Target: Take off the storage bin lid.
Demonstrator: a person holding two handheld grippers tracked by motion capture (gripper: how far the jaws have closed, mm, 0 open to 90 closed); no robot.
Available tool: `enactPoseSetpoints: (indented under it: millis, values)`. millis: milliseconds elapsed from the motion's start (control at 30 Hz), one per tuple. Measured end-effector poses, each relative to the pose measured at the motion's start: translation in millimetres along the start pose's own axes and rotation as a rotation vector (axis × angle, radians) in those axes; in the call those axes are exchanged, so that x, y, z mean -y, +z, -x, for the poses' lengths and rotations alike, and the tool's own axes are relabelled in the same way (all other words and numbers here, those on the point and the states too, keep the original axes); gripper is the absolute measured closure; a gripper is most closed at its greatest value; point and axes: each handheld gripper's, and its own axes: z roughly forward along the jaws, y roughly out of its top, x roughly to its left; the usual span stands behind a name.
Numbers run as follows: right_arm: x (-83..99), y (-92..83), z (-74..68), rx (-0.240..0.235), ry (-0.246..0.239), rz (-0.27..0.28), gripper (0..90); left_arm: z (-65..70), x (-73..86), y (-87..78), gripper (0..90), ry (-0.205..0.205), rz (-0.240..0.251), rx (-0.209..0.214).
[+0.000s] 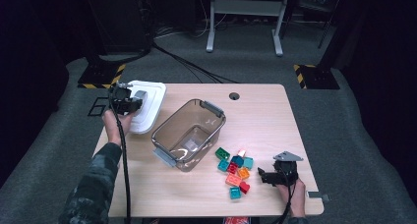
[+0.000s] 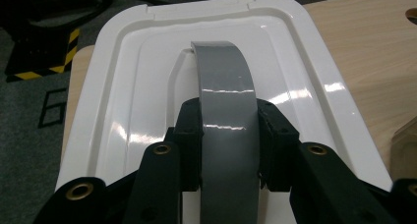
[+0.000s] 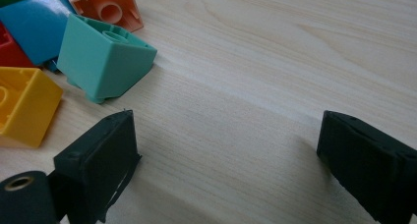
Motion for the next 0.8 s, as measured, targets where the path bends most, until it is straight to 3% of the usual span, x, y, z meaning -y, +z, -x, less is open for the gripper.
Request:
enactPoseSetpoints:
  millis: [200, 467, 800]
  values:
    - [-0.1, 0.2, 0.4, -0.001, -0.008, 0.004, 7.9, -6.6, 13.7, 12.6, 66.8, -0.041, -0.036, -0.012]
    - [0.0, 0.2, 0.4, -0.001, -0.007, 0.004, 7.9, -12.5, 34.7, 31.2, 66.8, -0.103, -0.104, 0.012]
    - [0.0, 0.2, 0.2, 0.0, -0.006, 0.005, 7.8, -22.2, 56.6, 46.5, 66.8, -0.153, -0.171, 0.016]
